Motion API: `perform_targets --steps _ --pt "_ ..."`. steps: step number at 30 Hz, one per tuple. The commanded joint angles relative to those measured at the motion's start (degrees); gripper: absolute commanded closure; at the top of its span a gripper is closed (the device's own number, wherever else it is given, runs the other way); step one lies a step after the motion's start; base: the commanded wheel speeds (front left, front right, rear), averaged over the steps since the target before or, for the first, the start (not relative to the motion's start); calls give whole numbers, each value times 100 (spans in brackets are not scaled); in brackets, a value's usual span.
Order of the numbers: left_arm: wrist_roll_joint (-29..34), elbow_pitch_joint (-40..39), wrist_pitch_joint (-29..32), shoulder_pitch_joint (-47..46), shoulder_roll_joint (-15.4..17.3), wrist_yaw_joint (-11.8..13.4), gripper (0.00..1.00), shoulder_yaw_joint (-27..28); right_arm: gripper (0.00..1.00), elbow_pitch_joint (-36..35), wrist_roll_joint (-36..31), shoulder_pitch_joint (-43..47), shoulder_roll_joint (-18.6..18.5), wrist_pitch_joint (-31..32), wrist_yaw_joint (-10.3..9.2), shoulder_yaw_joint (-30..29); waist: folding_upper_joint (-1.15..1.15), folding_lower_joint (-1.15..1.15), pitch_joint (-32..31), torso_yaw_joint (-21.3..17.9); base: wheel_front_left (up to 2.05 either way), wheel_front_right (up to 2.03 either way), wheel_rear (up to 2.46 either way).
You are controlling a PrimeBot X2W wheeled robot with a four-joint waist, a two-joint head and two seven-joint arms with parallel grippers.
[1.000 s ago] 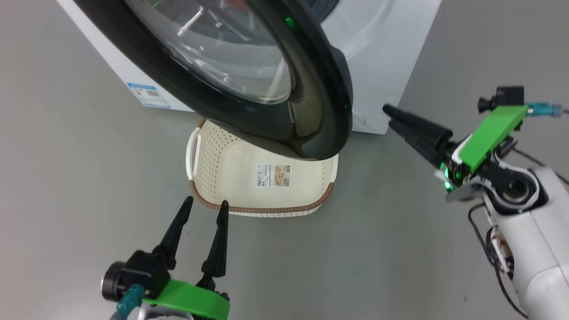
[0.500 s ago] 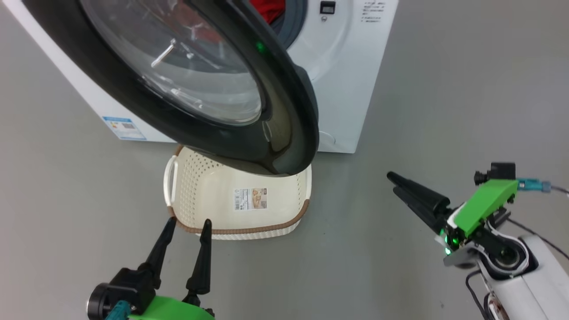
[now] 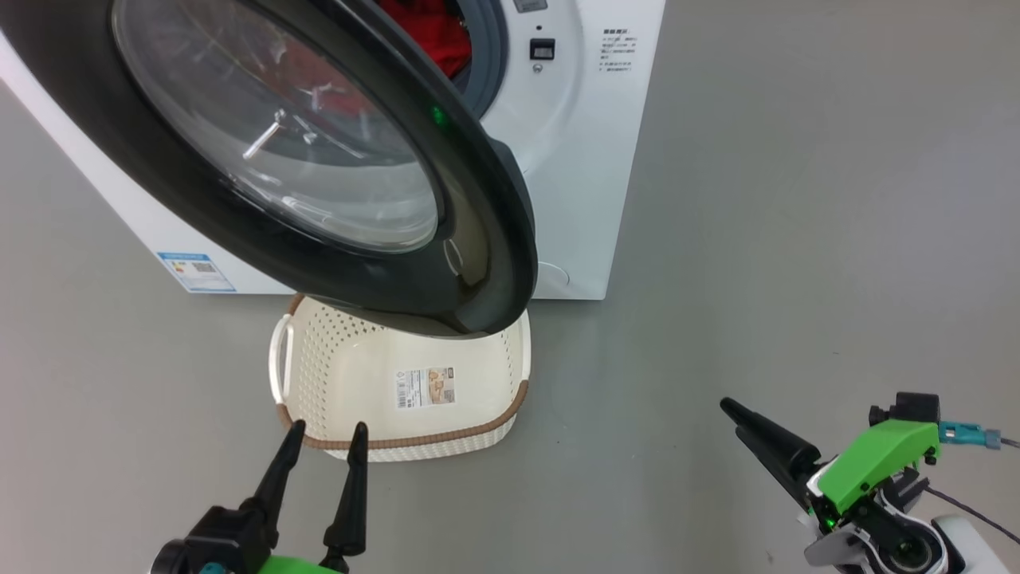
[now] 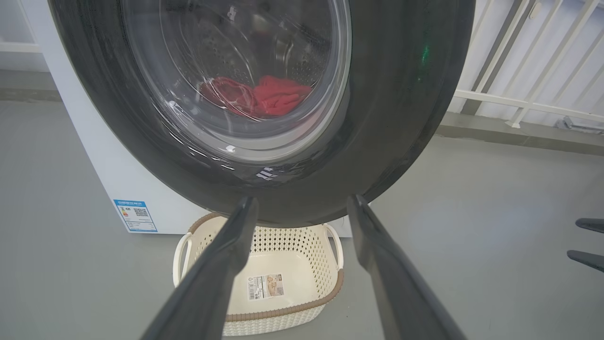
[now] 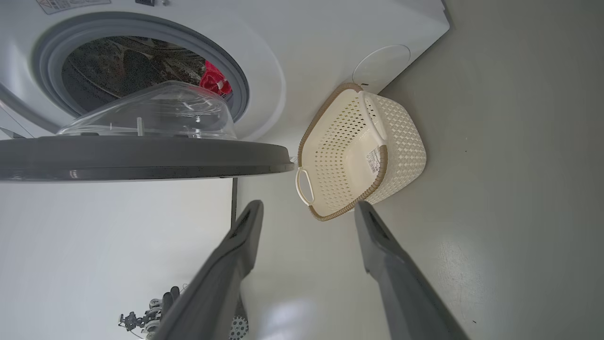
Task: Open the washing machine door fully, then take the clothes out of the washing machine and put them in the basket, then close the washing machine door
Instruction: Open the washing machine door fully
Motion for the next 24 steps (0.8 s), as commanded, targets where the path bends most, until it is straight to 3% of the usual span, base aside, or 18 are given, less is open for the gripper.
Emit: perform_targets --steps 1,14,24 --pt "93 -109 -54 5 59 -17 0 223 0 -128 -105 61 -92 -119 23 123 0 0 -42 -48 0 0 0" --pt "112 -50 -54 117 59 -46 0 308 0 -303 -922 456 -411 -1565 23 864 0 0 -142 -204 0 0 0" --pt "135 3 -54 157 59 -43 0 302 0 -228 -1788 428 -871 -3050 23 1905 0 0 -225 -209 0 0 0"
